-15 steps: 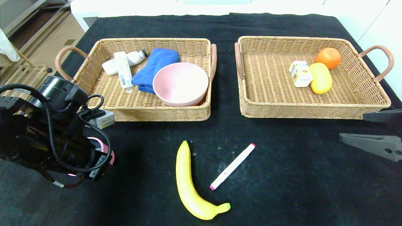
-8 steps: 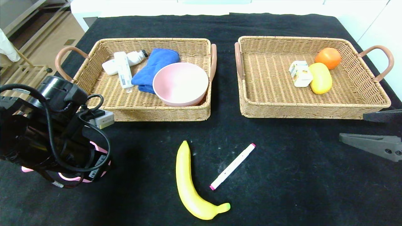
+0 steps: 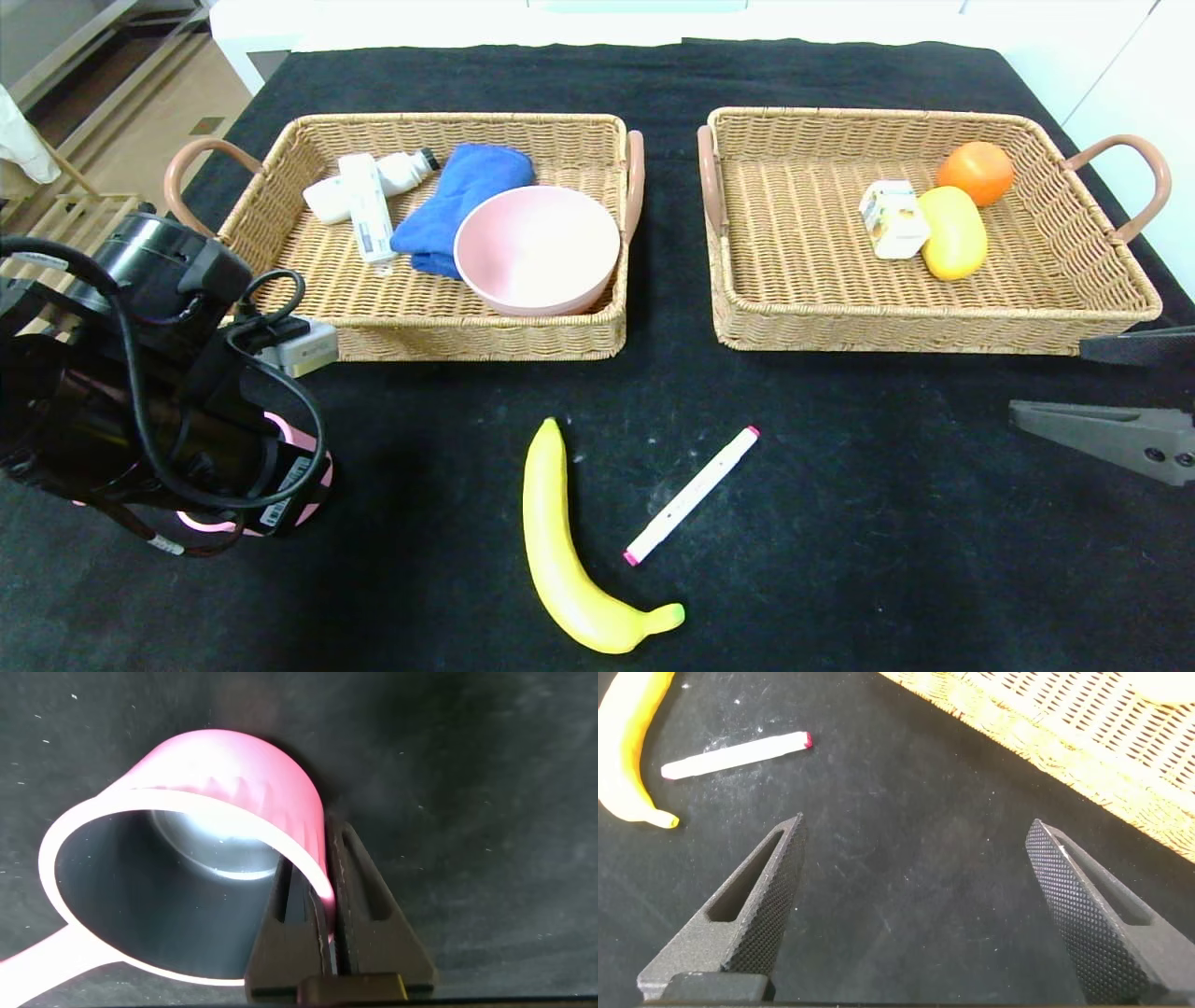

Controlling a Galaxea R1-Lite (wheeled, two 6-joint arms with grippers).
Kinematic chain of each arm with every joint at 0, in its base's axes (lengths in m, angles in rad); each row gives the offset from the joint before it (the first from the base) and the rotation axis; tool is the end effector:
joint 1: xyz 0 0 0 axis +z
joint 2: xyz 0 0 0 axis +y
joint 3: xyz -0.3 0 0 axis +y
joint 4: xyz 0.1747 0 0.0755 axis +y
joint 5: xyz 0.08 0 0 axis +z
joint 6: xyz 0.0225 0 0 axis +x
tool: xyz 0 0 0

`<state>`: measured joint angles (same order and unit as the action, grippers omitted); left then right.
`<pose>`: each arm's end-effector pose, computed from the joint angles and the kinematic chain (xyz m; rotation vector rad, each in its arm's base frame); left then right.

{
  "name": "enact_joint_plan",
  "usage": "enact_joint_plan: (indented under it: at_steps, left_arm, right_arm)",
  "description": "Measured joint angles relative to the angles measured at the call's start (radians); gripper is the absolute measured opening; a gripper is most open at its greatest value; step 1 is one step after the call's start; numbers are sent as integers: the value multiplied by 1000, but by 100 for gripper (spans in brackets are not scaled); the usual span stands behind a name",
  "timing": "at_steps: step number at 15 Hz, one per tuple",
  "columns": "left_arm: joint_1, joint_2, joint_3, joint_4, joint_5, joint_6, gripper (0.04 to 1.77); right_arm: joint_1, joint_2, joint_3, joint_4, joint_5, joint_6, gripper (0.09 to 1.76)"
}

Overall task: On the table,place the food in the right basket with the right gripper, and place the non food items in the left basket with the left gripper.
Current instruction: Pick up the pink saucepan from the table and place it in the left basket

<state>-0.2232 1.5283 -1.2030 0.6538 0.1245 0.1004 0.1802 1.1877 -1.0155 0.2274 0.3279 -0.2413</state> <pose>0.2288 -0.0491 0.2305 0.2618 0.9607 -0.1392 0.1622 0.0369 0.2833 -0.2031 0.3401 0.5471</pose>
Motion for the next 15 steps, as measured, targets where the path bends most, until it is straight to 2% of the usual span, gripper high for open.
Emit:
enact_joint_plan:
  at_steps: [3, 6, 9, 15]
  left_arm:
    - [-21, -25, -31, 7, 11, 5, 17]
    - [-59, -42, -109, 10, 73, 26, 17]
    - [-96, -40, -222, 11, 107, 60, 17]
    - [-135, 35, -492, -3, 127, 109, 17]
  right_arm:
    - [1, -1, 0, 0, 0, 1, 171]
    - [5, -1, 0, 0, 1, 0, 171]
    - [8, -1, 1, 0, 0, 1, 171]
    - [8, -2, 2, -1, 0, 0, 171]
